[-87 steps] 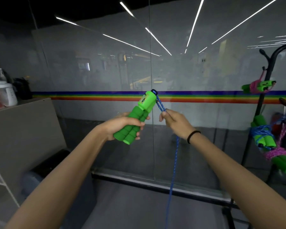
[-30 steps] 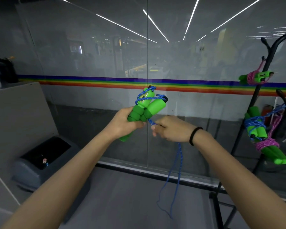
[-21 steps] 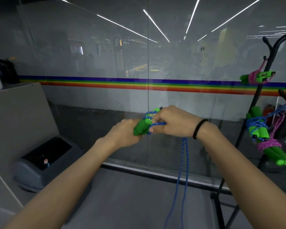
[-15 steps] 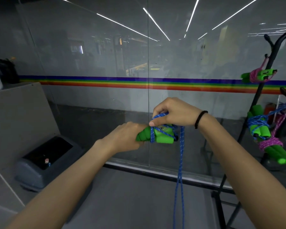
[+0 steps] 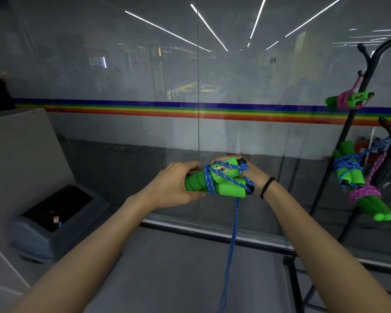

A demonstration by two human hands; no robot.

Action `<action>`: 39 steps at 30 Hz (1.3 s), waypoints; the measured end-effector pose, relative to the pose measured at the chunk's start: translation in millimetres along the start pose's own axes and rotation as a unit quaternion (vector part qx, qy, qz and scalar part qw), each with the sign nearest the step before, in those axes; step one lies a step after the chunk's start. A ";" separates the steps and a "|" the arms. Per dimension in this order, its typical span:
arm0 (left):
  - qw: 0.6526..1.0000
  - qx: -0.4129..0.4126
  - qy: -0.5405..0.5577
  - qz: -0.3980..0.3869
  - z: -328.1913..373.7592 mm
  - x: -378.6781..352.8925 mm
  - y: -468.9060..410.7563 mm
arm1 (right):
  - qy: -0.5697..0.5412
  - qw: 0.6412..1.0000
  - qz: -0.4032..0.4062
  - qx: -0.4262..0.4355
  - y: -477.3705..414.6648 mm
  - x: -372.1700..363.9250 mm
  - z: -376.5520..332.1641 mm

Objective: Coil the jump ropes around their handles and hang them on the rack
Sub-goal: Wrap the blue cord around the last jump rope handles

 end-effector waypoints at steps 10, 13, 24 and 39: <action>0.976 0.078 0.184 0.087 -13.8 4.1 -14.1 | 0.079 0.994 0.008 -0.074 8.2 -17.2 21.8; 0.976 0.106 0.160 0.105 -23.3 -0.2 -18.1 | 0.183 0.980 -0.011 -0.084 11.8 -16.4 17.2; 0.982 0.114 -0.146 0.039 -24.5 -9.6 -17.4 | 0.451 0.891 -0.006 0.049 5.8 -4.1 -54.0; 0.994 0.002 0.111 -0.015 14.3 -10.2 -5.8 | 0.007 0.999 0.040 -0.026 13.2 14.7 -2.1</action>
Point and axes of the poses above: each hand's wrist, its own y-axis away from the middle knuckle, its own x-axis out of the back of the hand, z = x × y, the point moved 5 cm from there along -y, towards the middle knuckle, and after that the axes turned 5 degrees about z, right-handed, at the moved point
